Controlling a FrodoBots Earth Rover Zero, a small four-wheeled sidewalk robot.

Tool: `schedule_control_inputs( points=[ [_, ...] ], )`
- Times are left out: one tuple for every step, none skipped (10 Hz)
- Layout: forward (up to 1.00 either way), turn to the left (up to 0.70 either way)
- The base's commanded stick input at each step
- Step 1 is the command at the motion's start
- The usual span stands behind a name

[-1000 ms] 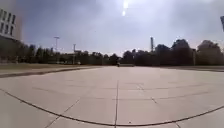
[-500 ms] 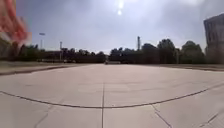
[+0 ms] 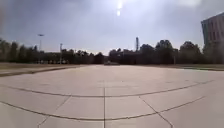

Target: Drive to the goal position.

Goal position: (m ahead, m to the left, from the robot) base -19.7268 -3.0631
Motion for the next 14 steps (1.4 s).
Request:
schedule_control_inputs(
  points=[
    [-1.0,-0.01],
    [-1.0,-0.01],
    [-1.0,-0.01],
    [-1.0,-0.01],
    [-1.0,-0.01],
    [-1.0,-0.01],
    [-1.0,-0.01],
    [-1.0,-0.01],
    [-1.0,-0.01],
    [-1.0,-0.01],
    [-1.0,-0.01],
    [-1.0,-0.01],
    [-1.0,-0.01],
    [-1.0,-0.01]
  ],
)
